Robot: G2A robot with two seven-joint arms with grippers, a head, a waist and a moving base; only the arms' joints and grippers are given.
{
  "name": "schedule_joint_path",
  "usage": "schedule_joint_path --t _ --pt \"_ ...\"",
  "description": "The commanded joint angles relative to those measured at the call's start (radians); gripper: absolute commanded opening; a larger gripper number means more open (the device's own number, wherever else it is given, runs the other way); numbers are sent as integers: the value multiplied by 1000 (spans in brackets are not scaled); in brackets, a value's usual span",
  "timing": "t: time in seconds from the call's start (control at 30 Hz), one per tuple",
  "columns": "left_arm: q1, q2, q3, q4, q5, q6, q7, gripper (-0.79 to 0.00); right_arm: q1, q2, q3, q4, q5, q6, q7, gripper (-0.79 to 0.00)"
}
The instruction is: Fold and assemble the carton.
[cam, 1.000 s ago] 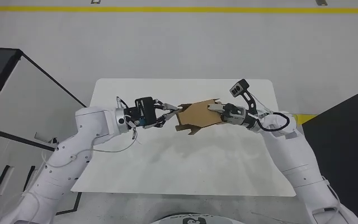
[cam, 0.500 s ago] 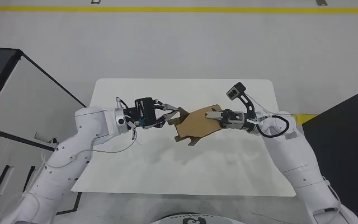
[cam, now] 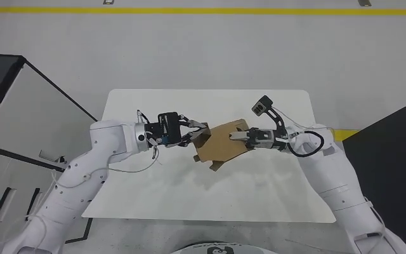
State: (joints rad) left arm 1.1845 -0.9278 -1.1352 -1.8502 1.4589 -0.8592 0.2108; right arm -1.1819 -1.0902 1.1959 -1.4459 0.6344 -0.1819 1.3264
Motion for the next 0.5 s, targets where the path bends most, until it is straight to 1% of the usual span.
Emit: schedule_joint_path --t 0.0,0.27,0.47 --pt "-5 -1 6 6 1 -5 2 -785 3 0 -4 4 0 -2 3 -785" --pt "-23 -7 24 30 -1 -18 5 -785 13 -2 -13 23 6 -10 5 -785" --pt "-22 -6 -9 46 -4 17 3 -785 12 -2 12 62 46 4 -81 -785"
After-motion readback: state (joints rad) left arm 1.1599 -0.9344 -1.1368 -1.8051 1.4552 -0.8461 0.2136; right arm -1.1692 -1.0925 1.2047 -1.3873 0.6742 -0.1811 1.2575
